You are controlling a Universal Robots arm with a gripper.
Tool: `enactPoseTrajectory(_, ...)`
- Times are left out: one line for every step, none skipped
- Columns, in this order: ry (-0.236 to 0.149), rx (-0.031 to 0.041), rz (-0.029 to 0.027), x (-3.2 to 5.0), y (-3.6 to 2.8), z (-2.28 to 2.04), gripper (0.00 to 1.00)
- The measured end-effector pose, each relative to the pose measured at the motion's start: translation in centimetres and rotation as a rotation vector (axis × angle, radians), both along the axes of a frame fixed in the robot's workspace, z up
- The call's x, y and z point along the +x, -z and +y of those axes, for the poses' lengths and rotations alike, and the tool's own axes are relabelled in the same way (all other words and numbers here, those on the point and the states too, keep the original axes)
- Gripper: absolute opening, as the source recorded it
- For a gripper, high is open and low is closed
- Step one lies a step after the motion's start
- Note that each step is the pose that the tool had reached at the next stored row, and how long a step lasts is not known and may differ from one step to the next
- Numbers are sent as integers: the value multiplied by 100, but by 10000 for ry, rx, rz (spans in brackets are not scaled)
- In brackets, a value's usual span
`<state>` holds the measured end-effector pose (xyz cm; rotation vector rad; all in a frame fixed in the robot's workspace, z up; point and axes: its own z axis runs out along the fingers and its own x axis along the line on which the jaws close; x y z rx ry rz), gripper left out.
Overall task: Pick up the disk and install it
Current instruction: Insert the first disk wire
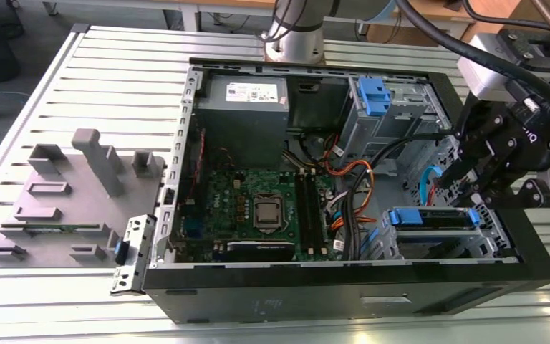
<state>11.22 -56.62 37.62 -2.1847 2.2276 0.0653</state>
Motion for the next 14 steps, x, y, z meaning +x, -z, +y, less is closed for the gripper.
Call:
enactPoseTrajectory(0, -2, 0, 0, -1, 6, 42)
enactPoseTrajectory(-1, -2, 0, 0, -1, 16, 42)
enactPoseTrajectory(0, 0, 0, 0, 1, 27, 42)
enactPoseTrajectory(0, -2, 0, 0, 1, 40, 42)
enactPoseTrajectory(0, 0, 0, 0, 2, 53, 42)
enactPoseTrajectory(0, -1, 0, 0, 2, 67, 42)
enactPoseTrajectory(0, -1, 0, 0, 3, 79, 42)
enactPoseTrajectory(0, -2, 0, 0, 3, 90, 42)
enactPoseTrajectory(0, -1, 0, 0, 4, 99, 42)
enactPoseTrajectory(0, -1, 0, 0, 5, 106, 42)
enactPoseTrajectory(0, -1, 0, 0, 7, 111, 42)
enactPoseTrajectory(0, -1, 0, 0, 9, 116, 42)
enactPoseTrajectory(0, 1, 0, 0, 16, 118, 42)
enactPoseTrajectory(0, 0, 0, 0, 22, 120, 42)
